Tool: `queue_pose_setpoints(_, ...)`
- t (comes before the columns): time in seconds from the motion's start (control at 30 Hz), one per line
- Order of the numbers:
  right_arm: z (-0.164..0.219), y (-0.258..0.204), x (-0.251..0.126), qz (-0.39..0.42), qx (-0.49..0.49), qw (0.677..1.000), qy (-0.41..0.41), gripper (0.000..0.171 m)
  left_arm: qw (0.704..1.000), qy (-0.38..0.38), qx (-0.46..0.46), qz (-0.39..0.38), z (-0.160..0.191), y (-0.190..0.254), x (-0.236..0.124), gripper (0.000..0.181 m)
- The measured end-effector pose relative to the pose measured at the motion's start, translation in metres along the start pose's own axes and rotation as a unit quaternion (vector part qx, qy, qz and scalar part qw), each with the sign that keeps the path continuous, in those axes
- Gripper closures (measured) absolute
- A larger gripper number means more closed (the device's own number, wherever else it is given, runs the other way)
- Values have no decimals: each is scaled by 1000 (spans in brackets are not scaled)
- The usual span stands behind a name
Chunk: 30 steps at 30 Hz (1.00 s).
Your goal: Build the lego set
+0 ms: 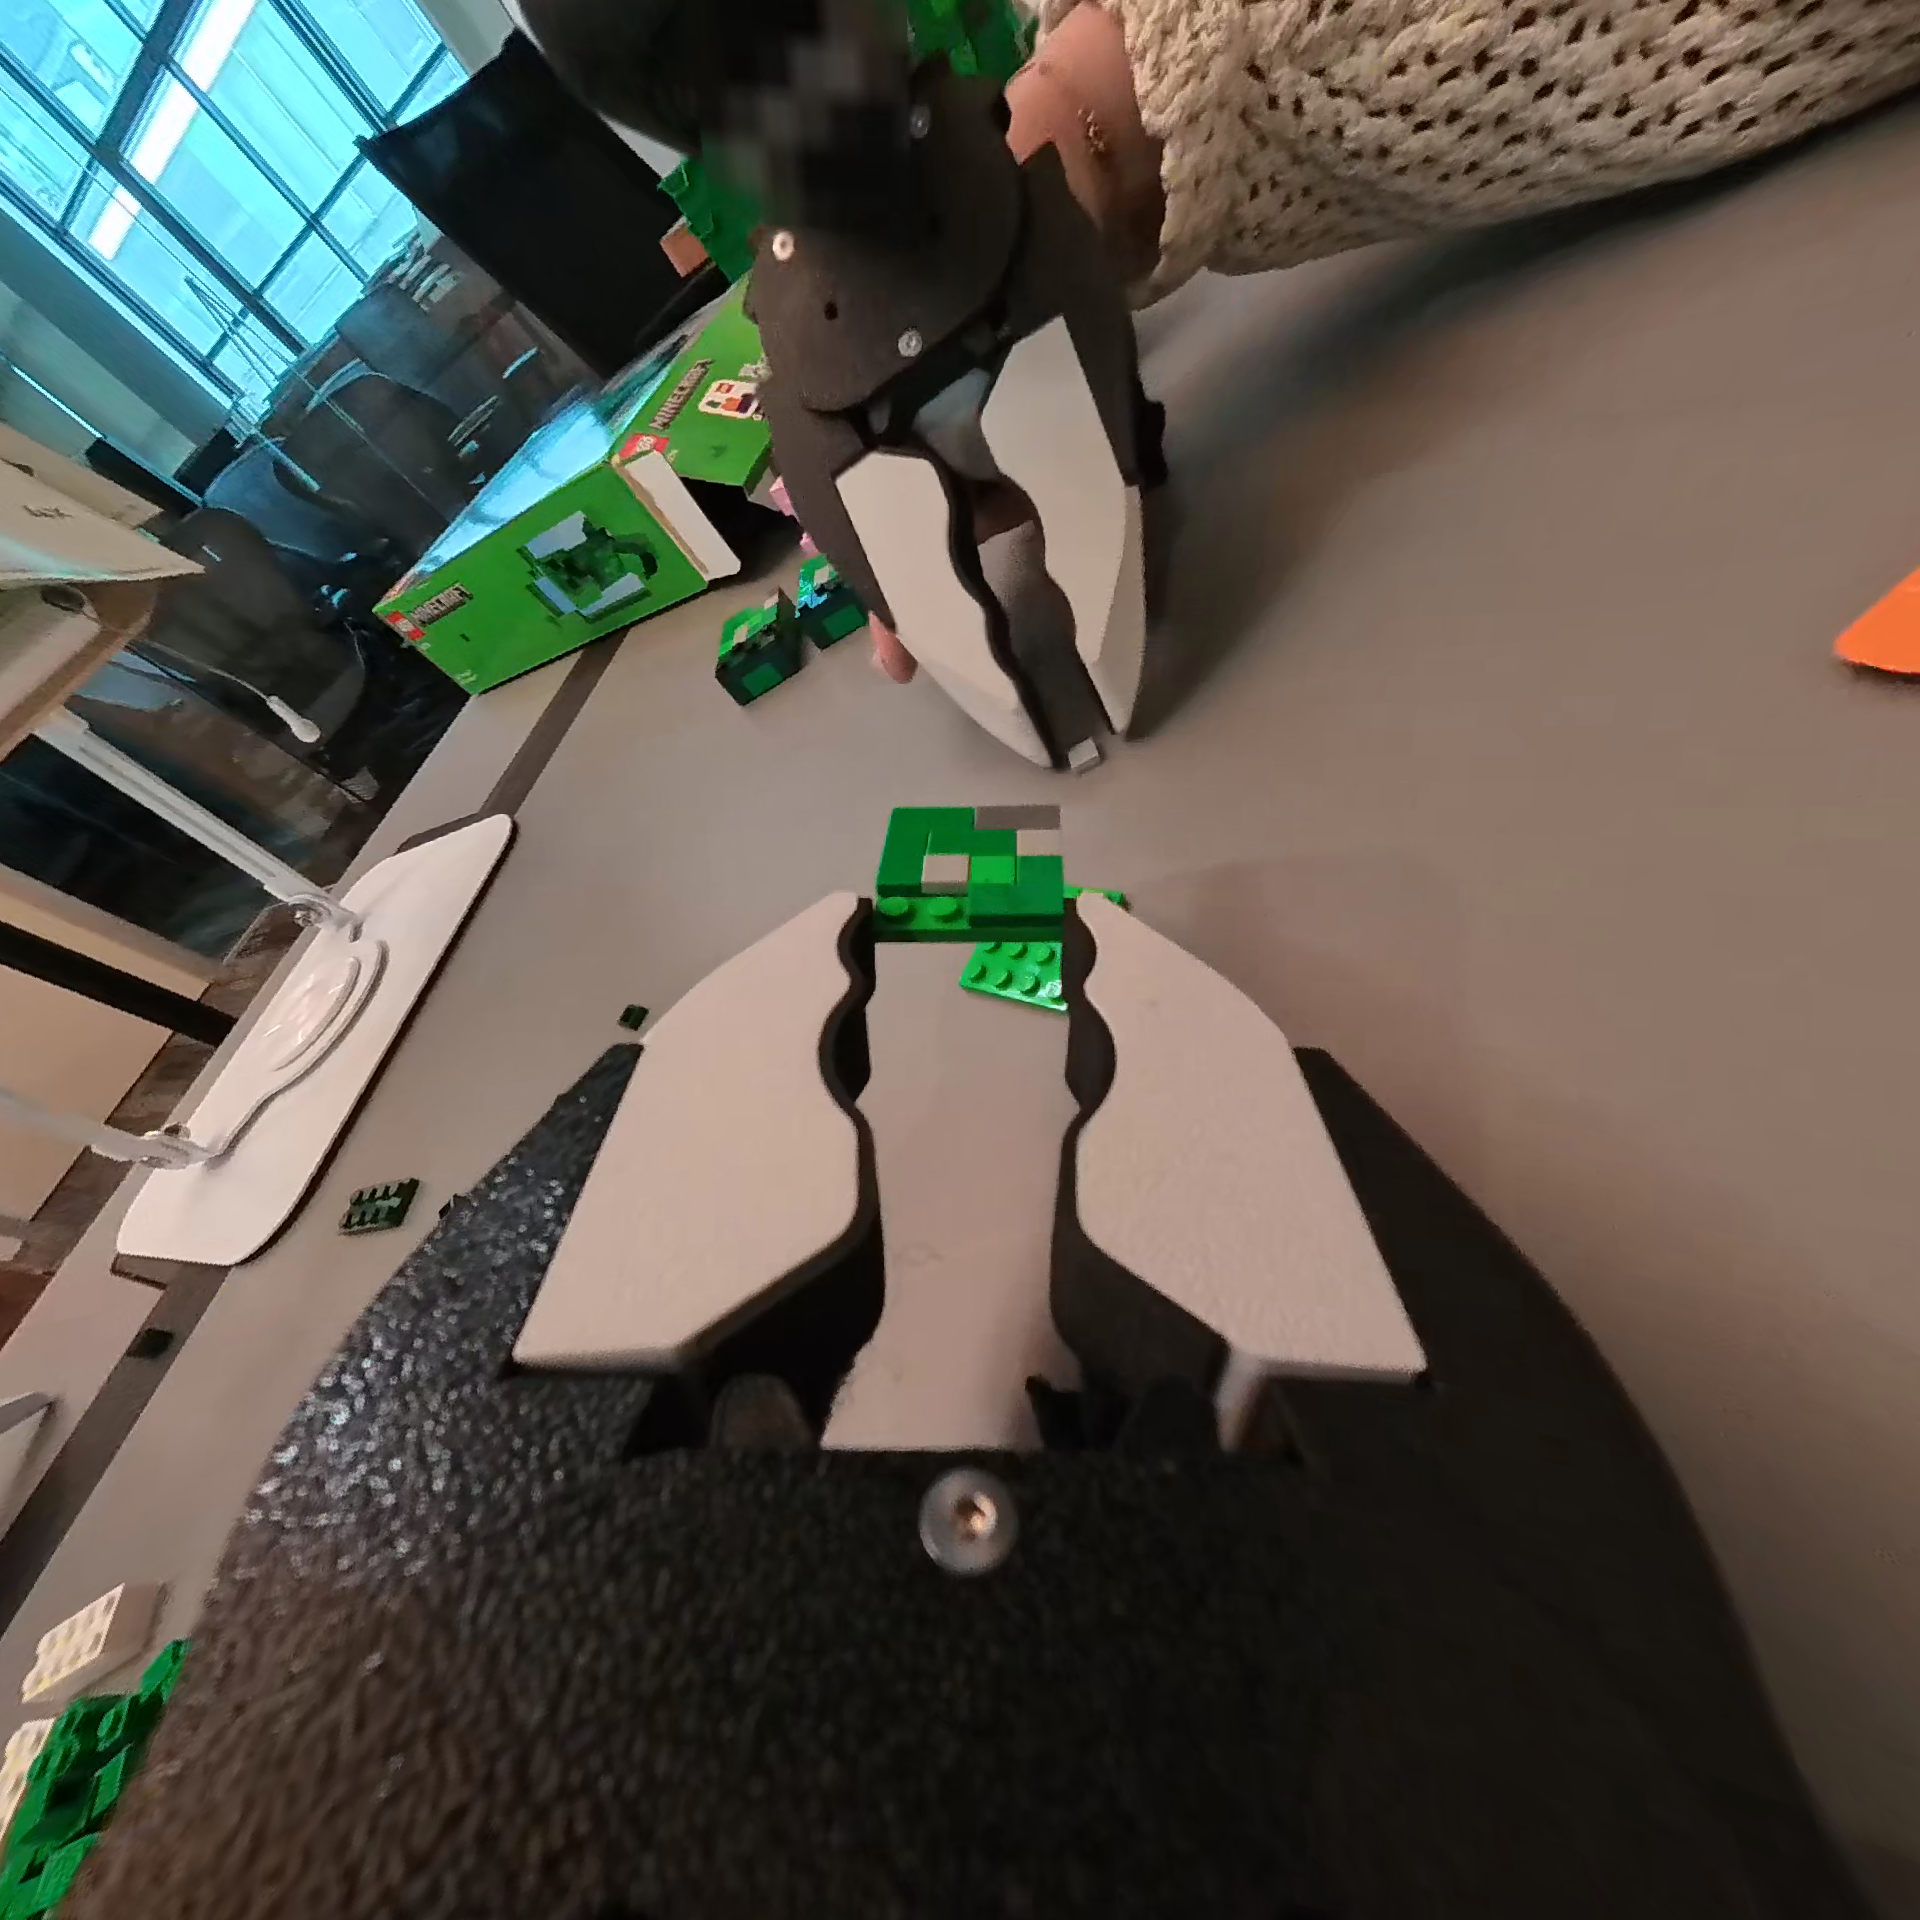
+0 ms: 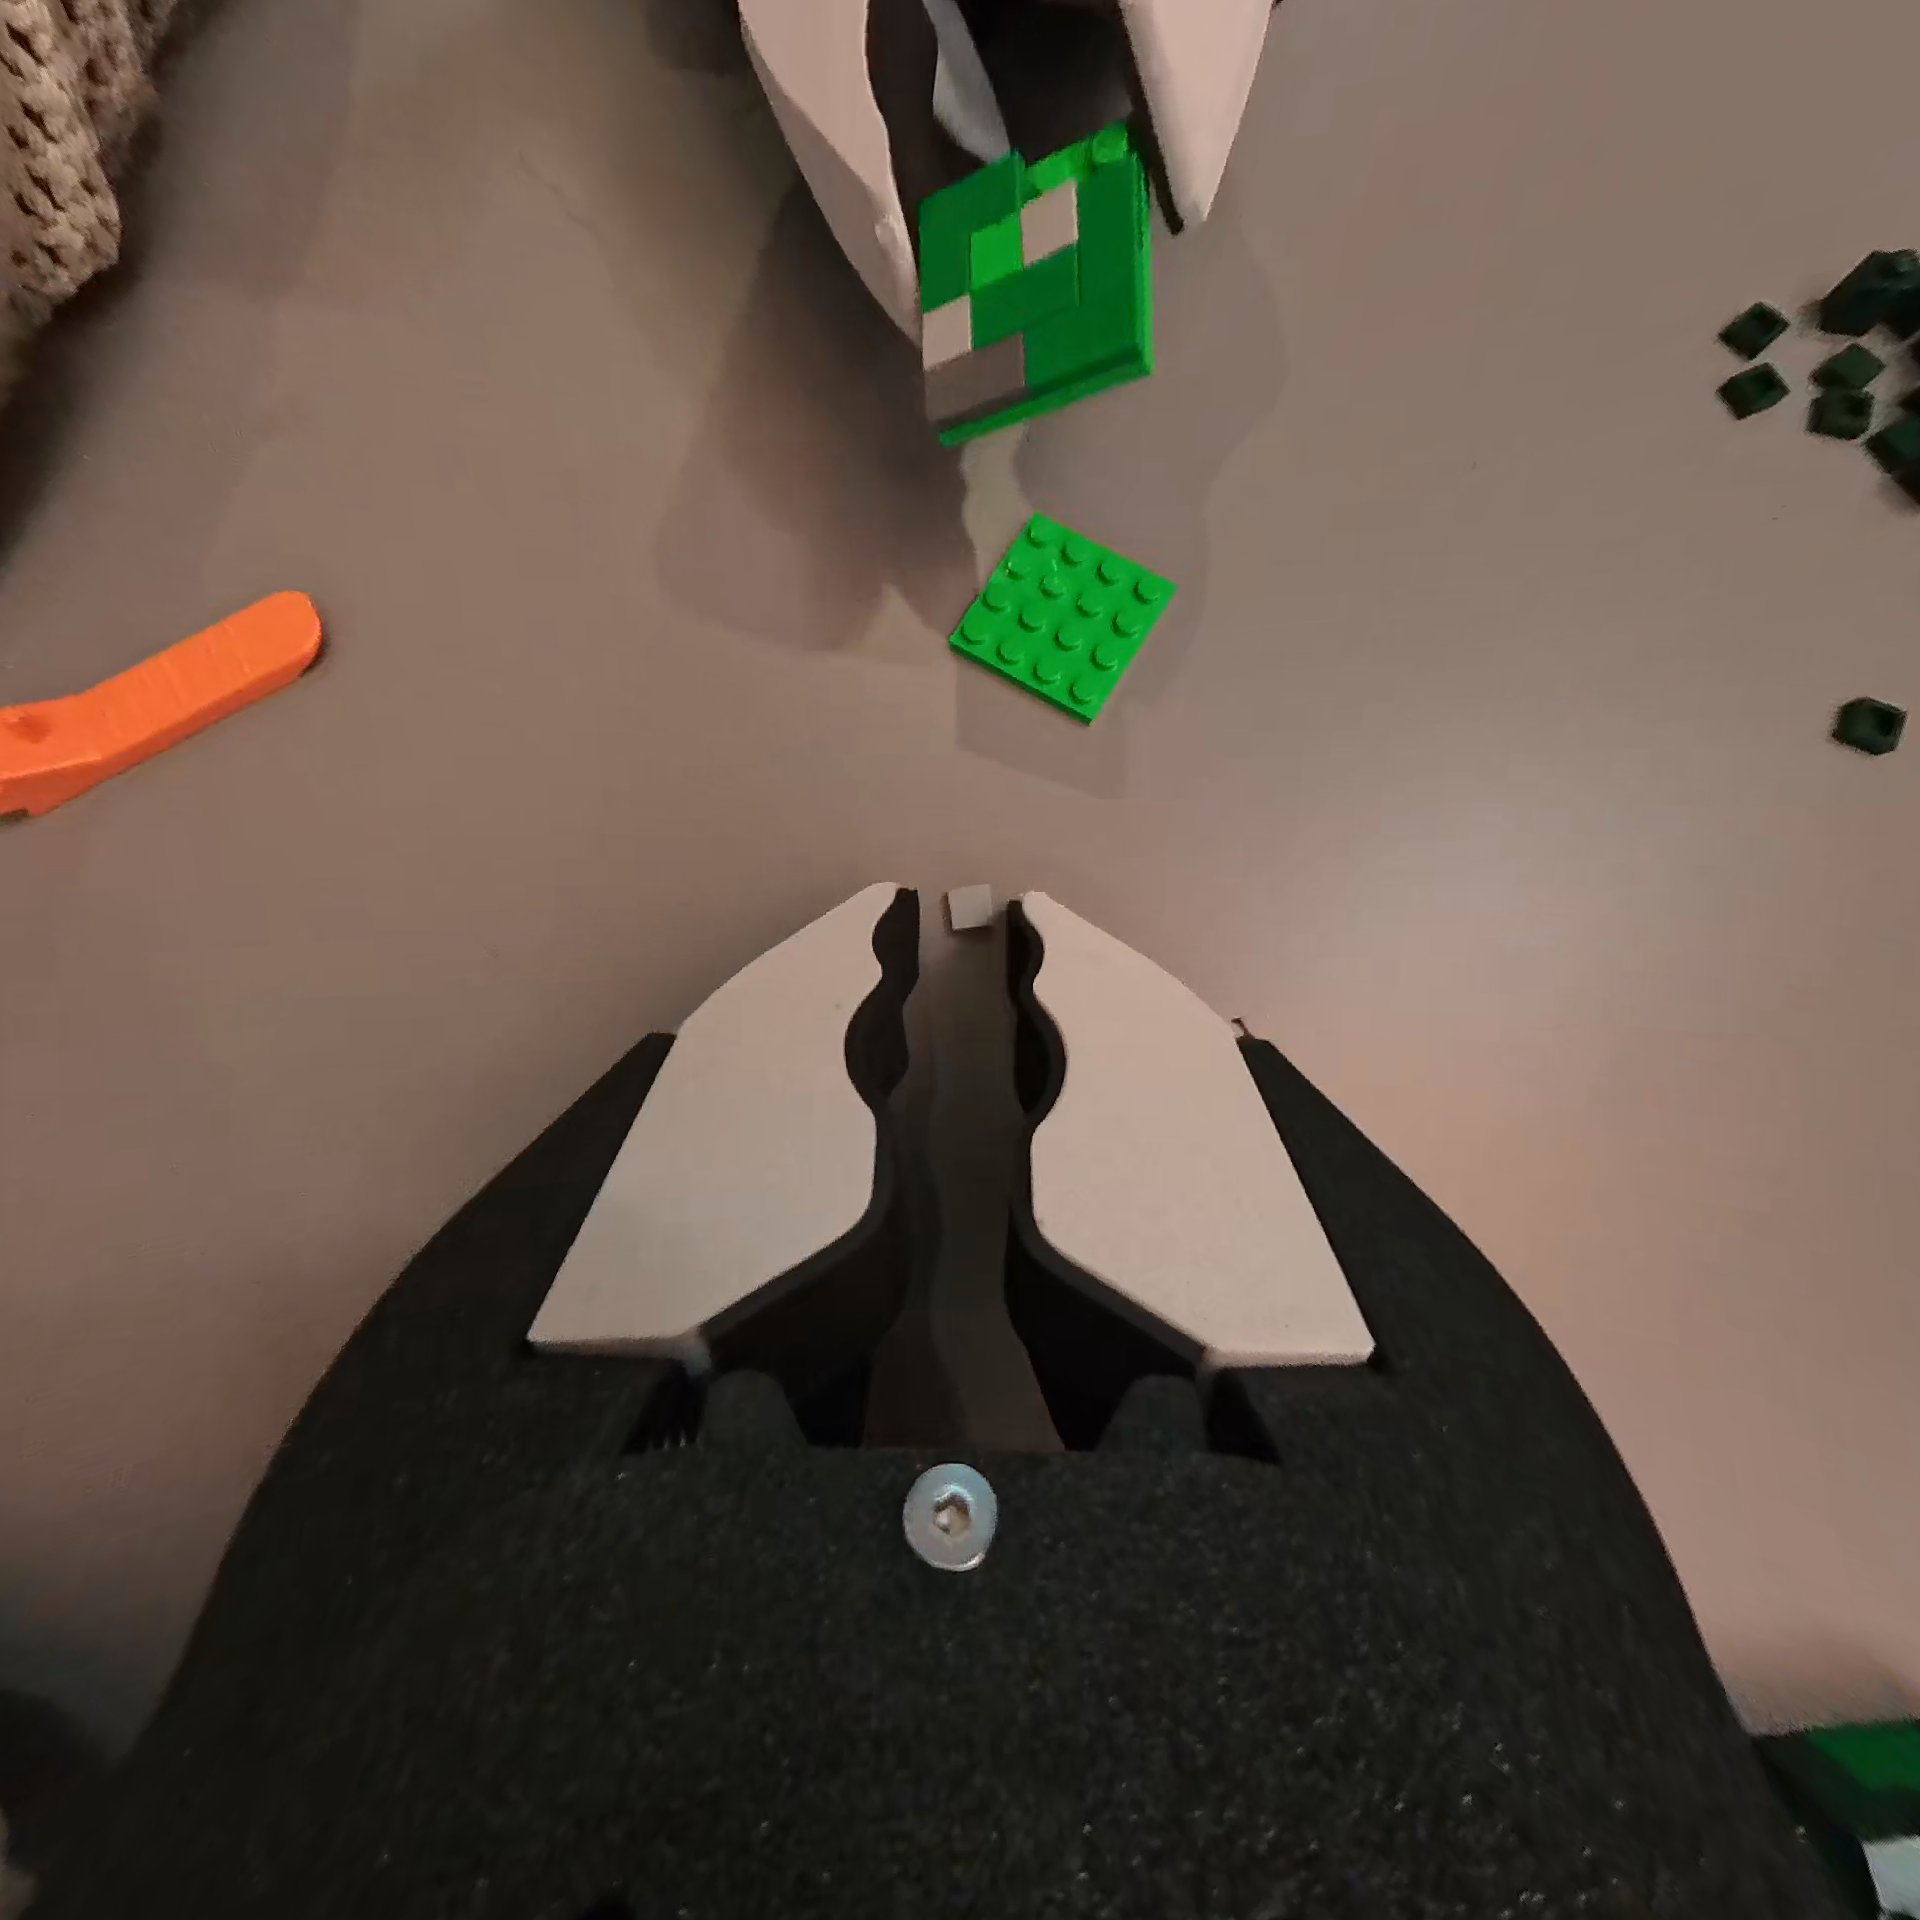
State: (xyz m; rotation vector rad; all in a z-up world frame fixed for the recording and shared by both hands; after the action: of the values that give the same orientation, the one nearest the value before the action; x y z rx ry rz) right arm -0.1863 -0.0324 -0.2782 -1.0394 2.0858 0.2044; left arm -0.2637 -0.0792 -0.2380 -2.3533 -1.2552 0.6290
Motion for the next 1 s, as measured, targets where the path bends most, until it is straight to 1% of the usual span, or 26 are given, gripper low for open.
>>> queue_pose_setpoints(0.13, 0, 2, 2, 2, -1, 1000, 2, 164, 1000, -4, 3, 2, 1, 1, 1, 146)
queue_pose_setpoints(0.23, -1, 3, 0, 13, 5, 1000, 14, 166, 1000, -7, 2, 0, 1, 0, 1, 146)
queue_pose_setpoints(0.27, -4, 5, -2, 25, 6, 999, 26, 171, 1000, -9, 0, -1, 2, 0, 1, 146)
queue_pose_setpoints(0.37, -23, 3, -9, 55, -1, 995, 83, 171, 999, -28, -23, 7, 5, -2, 2, 146)
queue_pose_setpoints(0.4, -27, 2, -9, 67, -7, 994, 87, 171, 999, -32, -35, 10, 5, -3, 2, 146)
queue_pose_setpoints(0.47, -21, 4, -8, 101, -16, 993, 57, 170, 998, -34, -54, 12, 5, -5, 1, 146)
queue_pose_setpoints(0.5, -18, 4, -6, 109, -12, 993, 48, 167, 998, -34, -56, 12, 5, -6, 1, 146)
queue_pose_setpoints(0.57, -14, 1, -3, 102, 28, 993, 47, 160, 998, -38, -51, 13, 6, -5, 1, 146)
queue_pose_setpoints(0.63, -10, 1, -2, 103, 77, 991, 48, 160, 998, -44, -38, 14, 8, -2, 2, 146)
queue_pose_setpoints(0.7, -6, 5, -5, 144, 120, 981, 40, 159, 998, -48, -25, 14, 9, 0, 3, 146)
queue_pose_setpoints(0.8, -12, 5, -8, 208, 164, 962, 68, 159, 999, -50, -19, 9, 9, 0, 4, 146)
queue_pose_setpoints(0.87, -11, 1, -6, 242, 187, 950, 68, 158, 999, -48, -22, 6, 9, -1, 4, 146)
queue_pose_setpoints(1.0, -4, -5, 1, 276, 210, 936, 64, 156, 999, -47, -23, 5, 9, -1, 4, 146)
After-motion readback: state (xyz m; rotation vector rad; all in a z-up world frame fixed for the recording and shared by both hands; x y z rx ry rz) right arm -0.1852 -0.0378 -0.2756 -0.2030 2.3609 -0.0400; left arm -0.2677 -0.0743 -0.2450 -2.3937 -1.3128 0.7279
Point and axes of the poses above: each gripper's, where its closed fingertips meet, x out along the fingers, z out of its underside, y = z × x across the jaws, the point moved 1 cm from there along -x, back along the fingers, and after that the axes turned 11 degrees about -z, right-handed, at the moved point
